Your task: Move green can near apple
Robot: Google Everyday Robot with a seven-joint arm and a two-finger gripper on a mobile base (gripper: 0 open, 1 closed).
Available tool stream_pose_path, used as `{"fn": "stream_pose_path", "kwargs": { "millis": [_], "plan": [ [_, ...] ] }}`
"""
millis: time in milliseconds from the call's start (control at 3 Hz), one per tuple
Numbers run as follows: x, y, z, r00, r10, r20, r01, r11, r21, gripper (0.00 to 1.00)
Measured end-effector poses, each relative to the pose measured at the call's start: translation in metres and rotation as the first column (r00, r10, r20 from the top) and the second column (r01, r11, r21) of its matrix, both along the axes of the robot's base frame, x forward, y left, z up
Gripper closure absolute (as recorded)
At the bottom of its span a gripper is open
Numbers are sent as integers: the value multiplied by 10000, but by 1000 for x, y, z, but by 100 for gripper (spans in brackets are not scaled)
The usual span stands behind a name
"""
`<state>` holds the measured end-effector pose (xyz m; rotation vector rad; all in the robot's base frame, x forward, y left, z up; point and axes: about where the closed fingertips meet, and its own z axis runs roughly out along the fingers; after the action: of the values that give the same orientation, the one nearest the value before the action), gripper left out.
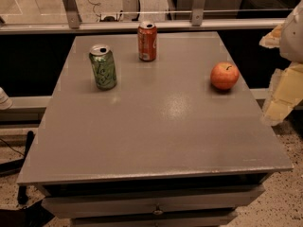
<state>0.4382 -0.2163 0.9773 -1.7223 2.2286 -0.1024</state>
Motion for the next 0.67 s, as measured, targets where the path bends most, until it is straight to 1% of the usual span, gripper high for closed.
{"fn": "stream_pose_path", "kwargs": {
  "millis": [333,667],
  "plan": [
    [0,0,0,10000,0,0,0,10000,0,0],
    [9,18,-15,9995,-250,199,234,9967,772,0]
  ]
}}
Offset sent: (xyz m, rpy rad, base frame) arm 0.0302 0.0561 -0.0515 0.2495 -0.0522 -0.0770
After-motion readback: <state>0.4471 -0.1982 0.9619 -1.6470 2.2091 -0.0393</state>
